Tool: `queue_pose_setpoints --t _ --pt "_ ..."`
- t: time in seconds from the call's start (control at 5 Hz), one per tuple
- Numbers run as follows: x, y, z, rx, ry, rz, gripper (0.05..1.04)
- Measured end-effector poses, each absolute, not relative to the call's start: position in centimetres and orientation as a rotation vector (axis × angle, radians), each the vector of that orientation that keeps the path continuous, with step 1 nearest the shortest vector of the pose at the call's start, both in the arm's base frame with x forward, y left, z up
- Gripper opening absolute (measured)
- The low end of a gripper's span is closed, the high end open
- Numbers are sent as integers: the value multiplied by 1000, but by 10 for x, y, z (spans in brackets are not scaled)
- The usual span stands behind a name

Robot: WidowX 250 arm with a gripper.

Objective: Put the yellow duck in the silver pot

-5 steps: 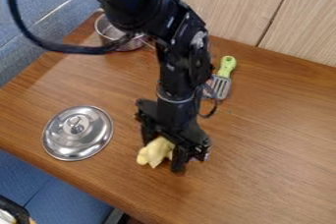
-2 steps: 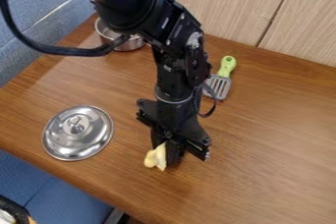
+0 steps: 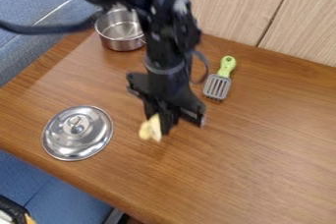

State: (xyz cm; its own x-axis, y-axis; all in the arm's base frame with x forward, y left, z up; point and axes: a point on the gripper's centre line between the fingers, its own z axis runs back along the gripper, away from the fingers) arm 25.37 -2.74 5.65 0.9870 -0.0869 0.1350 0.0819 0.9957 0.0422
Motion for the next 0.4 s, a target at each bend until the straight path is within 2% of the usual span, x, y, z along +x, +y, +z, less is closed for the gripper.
queue_pose_setpoints --t 0.2,0.4 --pt "272 -6 82 66 -200 41 128" --pt "295 19 89 72 -221 164 128"
